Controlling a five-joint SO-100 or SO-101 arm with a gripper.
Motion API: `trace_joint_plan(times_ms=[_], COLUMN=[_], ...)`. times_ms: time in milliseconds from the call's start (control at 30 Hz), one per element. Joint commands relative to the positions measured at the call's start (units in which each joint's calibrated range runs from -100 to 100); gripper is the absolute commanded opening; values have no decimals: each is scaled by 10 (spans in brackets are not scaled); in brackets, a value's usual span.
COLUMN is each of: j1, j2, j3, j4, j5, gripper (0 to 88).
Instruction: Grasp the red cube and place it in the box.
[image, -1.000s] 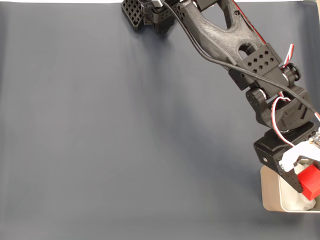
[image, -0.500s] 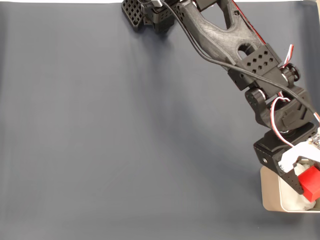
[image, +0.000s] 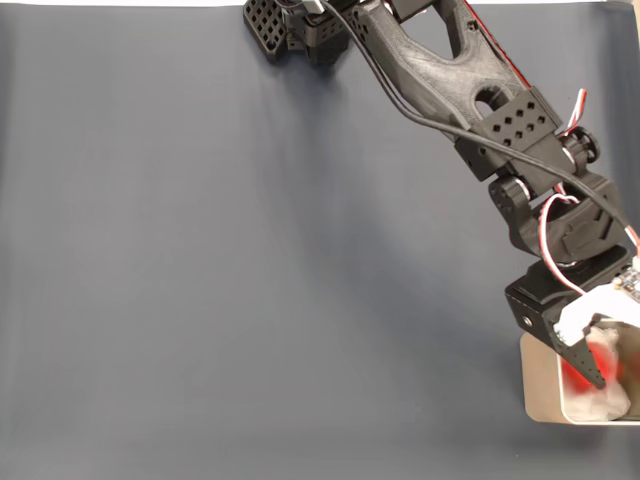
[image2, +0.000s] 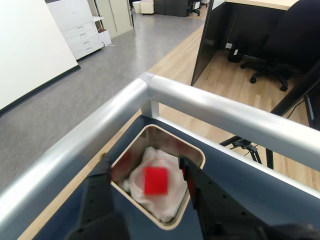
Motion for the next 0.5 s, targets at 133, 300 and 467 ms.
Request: trace_joint_plan(times_ms=[133, 300, 467], j1=[10, 11, 12], j2=[-8, -10, -11], j3=[-35, -35, -35], j4=[0, -5, -8], j5=[6, 6, 9], gripper=[518, 524, 525])
